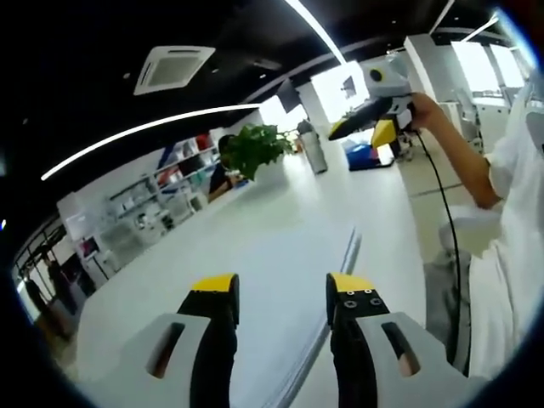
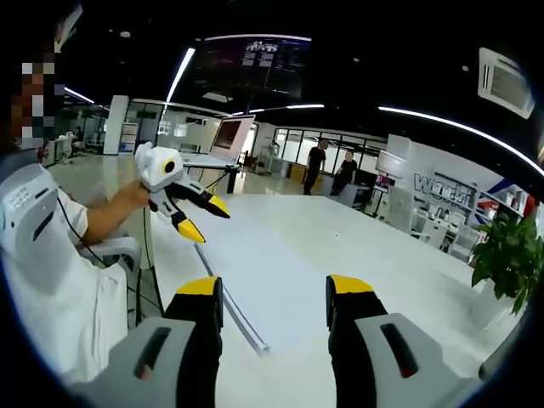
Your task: Grasp the top corner of one sheet in the document stack and pull a single sheet out from the document stack, separating that one sheet from the rest and lifting it clear until the single sheet is fully removed from the stack
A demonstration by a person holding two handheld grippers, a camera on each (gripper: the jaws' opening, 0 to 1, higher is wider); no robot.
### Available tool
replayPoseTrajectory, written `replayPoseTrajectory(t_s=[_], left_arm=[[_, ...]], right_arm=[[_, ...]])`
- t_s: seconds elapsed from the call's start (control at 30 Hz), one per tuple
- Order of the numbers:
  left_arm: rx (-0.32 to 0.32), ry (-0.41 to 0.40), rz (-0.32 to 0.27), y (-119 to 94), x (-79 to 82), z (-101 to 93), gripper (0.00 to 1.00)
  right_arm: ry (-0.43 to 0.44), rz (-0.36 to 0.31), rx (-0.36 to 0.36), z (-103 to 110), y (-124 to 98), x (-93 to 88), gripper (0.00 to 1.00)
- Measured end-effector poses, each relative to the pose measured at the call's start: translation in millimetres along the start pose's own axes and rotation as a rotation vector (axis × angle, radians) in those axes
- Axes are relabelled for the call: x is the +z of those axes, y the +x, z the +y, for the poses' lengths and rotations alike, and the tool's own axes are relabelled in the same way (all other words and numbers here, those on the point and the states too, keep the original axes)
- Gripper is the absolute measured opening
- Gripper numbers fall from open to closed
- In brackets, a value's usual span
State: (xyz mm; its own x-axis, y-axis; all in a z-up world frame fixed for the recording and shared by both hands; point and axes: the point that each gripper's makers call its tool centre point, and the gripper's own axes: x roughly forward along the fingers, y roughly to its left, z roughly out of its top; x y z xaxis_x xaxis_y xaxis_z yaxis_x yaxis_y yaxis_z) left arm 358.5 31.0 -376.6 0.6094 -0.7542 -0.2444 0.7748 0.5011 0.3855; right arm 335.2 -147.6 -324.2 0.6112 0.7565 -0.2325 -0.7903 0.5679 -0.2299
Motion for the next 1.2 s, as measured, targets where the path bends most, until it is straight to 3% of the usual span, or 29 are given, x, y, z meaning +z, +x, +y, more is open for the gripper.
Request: replayPoseTrajectory(t_s=[1.2], left_arm=[[-0.031,0.048,-0.027,18.8,-4.7,-19.9,0.32]], right_arm=[[-0.006,0.021,-0.007,-1.3,2.1,-5.3,0.48]])
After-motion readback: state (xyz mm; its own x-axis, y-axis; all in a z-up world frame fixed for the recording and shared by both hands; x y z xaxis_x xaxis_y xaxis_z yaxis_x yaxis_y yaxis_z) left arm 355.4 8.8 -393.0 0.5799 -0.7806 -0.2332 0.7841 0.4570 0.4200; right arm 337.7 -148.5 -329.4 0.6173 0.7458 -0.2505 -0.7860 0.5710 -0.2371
